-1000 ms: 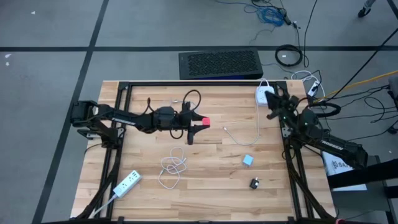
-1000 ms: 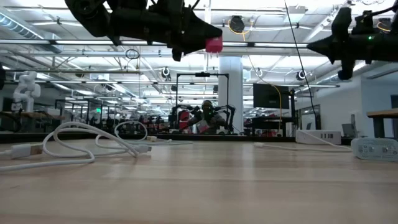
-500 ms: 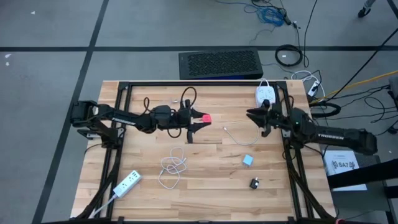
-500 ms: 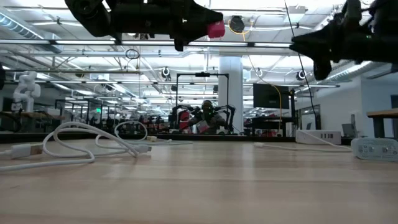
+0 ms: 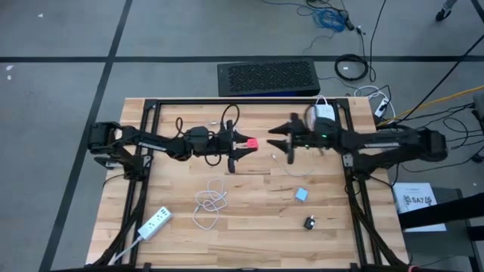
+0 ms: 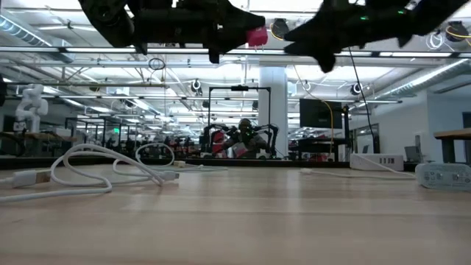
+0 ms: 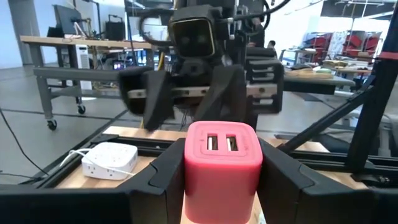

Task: Insert USB
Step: Insert the pink charger adapter into the bottom white outlet extension

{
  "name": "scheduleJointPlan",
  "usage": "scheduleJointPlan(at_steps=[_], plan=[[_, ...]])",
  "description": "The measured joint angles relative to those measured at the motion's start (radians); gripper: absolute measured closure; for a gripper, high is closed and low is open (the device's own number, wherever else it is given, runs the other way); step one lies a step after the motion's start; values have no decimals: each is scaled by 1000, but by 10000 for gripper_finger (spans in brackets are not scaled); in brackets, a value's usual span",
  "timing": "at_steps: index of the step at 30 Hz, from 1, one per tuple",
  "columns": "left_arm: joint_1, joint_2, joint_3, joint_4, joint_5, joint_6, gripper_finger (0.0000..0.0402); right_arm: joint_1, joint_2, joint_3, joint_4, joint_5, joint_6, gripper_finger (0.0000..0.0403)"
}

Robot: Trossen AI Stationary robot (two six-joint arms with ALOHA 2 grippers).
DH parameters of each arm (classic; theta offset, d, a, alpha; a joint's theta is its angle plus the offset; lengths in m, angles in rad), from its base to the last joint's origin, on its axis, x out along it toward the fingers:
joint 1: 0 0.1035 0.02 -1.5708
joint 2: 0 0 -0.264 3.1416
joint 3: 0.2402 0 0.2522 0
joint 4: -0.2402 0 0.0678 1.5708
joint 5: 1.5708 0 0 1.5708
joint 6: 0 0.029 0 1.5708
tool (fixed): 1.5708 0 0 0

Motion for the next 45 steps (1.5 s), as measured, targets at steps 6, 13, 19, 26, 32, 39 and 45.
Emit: scheduleJointPlan(at_steps=[6,13,19,26,32,39,45], plan=[[0,-1,0,-7,0,17,249,8,144,122,-54,-43,-8,199],[4,-3,0,-8,11,35,249,7,160,150,-65,-66,24,184],[4,-2,2,-1,11,55,249,22,113,154,-113,-71,44,183],[25,0,2,3,-14,53,249,106,74,155,-170,-68,44,183],[26,0,2,37,30,48,249,130,124,154,-189,77,34,173],[26,0,1,37,49,28,249,131,131,154,-151,77,42,130],[23,0,1,36,58,26,249,131,130,154,-95,78,11,119]])
